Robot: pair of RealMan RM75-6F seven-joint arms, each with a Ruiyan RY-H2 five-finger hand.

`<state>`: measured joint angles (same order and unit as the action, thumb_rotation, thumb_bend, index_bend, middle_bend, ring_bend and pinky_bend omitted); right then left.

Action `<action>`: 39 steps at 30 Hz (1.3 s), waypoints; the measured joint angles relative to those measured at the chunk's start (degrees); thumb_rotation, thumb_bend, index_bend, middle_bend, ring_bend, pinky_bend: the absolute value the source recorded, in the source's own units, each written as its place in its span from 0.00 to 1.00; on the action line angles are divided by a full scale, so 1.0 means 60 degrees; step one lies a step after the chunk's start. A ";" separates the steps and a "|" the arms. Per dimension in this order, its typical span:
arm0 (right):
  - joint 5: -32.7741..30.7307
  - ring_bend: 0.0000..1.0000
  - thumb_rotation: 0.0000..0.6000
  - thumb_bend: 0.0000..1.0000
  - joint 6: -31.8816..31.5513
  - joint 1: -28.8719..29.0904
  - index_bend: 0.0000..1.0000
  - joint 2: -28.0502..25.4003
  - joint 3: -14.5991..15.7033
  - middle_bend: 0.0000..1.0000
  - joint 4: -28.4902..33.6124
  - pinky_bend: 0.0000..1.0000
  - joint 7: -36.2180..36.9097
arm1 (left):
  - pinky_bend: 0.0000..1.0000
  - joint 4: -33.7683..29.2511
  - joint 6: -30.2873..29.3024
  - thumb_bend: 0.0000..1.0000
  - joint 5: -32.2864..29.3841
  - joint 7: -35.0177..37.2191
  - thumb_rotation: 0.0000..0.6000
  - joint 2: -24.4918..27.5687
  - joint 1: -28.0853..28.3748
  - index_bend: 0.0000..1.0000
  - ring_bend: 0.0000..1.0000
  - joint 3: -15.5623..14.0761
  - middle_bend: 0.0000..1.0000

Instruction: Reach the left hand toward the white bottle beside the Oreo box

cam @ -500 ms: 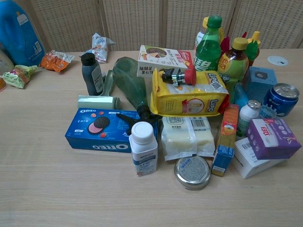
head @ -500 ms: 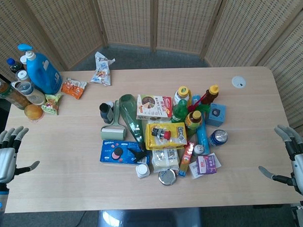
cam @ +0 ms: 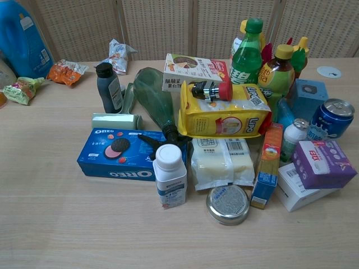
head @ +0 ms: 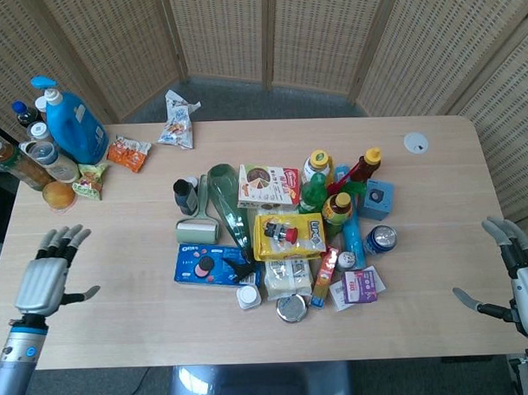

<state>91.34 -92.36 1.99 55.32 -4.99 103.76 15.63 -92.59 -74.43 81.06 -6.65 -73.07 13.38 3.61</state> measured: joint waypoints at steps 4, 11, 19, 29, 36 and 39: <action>0.0026 0.00 1.00 0.00 -0.0032 -0.0013 0.00 -0.0004 0.0003 0.00 0.0003 0.00 0.0009 | 0.00 -0.0336 0.0962 0.00 0.0122 -0.0681 1.00 -0.0463 0.0629 0.05 0.00 -0.0080 0.00; 0.0013 0.00 1.00 0.00 -0.0042 -0.0020 0.00 -0.0035 -0.0001 0.00 -0.0033 0.00 0.0155 | 0.00 -0.0802 0.2619 0.00 0.0288 -0.1642 1.00 -0.1582 0.1795 0.00 0.00 -0.0269 0.00; 0.0039 0.00 1.00 0.00 -0.0103 -0.0050 0.00 -0.0116 -0.0002 0.00 -0.0052 0.00 0.0355 | 0.00 -0.0835 0.2961 0.00 0.0257 -0.2314 1.00 -0.2694 0.2335 0.00 0.00 -0.0311 0.00; 0.0056 0.00 1.00 0.00 -0.0083 -0.0050 0.00 -0.0141 0.0015 0.00 -0.0041 0.00 0.0367 | 0.00 -0.0901 0.2929 0.00 0.0108 -0.2698 1.00 -0.3327 0.2589 0.00 0.00 -0.0347 0.00; 0.0039 0.00 1.00 0.00 -0.0070 -0.0041 0.00 -0.0119 0.0010 0.00 -0.0034 0.00 0.0321 | 0.00 -0.0559 0.2994 0.00 -0.0185 -0.2838 1.00 -0.3897 0.2849 0.00 0.00 -0.0154 0.00; 0.0010 0.00 1.00 0.00 -0.0077 -0.0043 0.00 -0.0118 -0.0004 0.00 -0.0036 0.00 0.0335 | 0.00 -0.0390 0.3044 0.00 -0.0206 -0.2818 1.00 -0.4143 0.2968 0.01 0.00 -0.0129 0.00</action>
<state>91.40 -92.82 1.74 54.62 -5.01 103.55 17.64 -94.93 -56.17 79.83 -23.56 -97.93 31.19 2.84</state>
